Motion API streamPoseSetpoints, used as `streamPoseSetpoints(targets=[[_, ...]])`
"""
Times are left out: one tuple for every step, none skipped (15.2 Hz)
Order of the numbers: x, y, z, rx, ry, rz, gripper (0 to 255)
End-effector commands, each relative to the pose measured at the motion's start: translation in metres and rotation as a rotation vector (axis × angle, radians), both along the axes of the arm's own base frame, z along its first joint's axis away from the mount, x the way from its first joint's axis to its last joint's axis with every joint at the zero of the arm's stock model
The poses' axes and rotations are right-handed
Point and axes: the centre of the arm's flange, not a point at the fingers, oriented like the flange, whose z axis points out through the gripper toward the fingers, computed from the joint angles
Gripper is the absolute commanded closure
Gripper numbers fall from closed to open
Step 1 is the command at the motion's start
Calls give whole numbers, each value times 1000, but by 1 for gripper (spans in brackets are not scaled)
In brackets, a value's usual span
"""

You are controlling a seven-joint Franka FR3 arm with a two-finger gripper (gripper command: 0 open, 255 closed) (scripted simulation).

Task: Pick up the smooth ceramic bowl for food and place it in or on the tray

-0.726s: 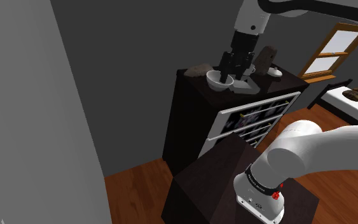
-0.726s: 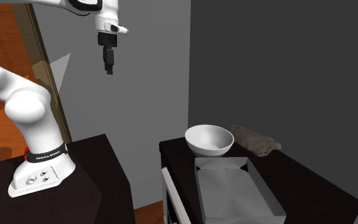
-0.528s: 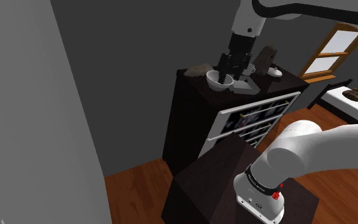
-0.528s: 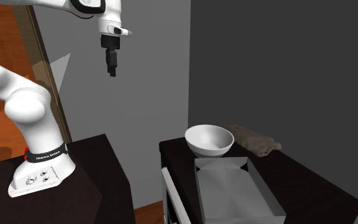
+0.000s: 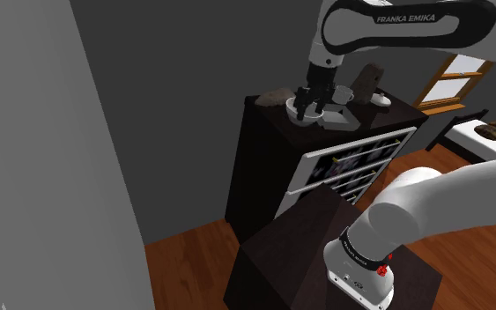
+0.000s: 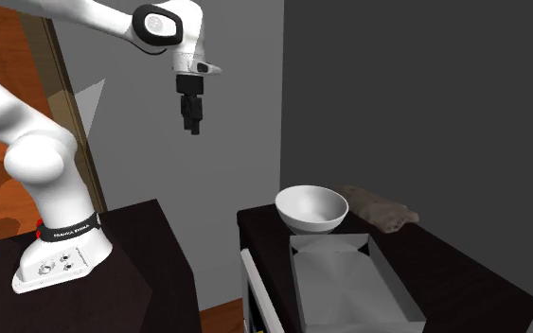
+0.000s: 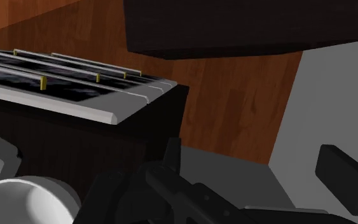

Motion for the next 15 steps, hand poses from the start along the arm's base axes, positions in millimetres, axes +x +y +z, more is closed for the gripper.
streamPoseSetpoints(targets=[[15,-14,-12,-23,-4,10,0],[22,-21,-19,-35,-6,14,0],[29,-28,-26,-46,-7,18,0],[36,-35,-33,-57,-9,23,0],[43,-42,-39,-68,-10,27,0],[50,-49,-46,-79,-12,31,0],[57,-56,-52,-91,-13,36,0],[64,-64,-58,-102,-15,40,0],[71,-71,-65,-113,-16,44,0],[78,-78,-71,-124,-18,48,0],[85,-86,-77,-135,-19,53,0],[93,-93,-83,-147,-20,57,0],[100,-101,-88,-158,-22,61,0],[107,-108,-94,-169,-23,66,0],[115,-116,-100,-180,-25,70,0]])
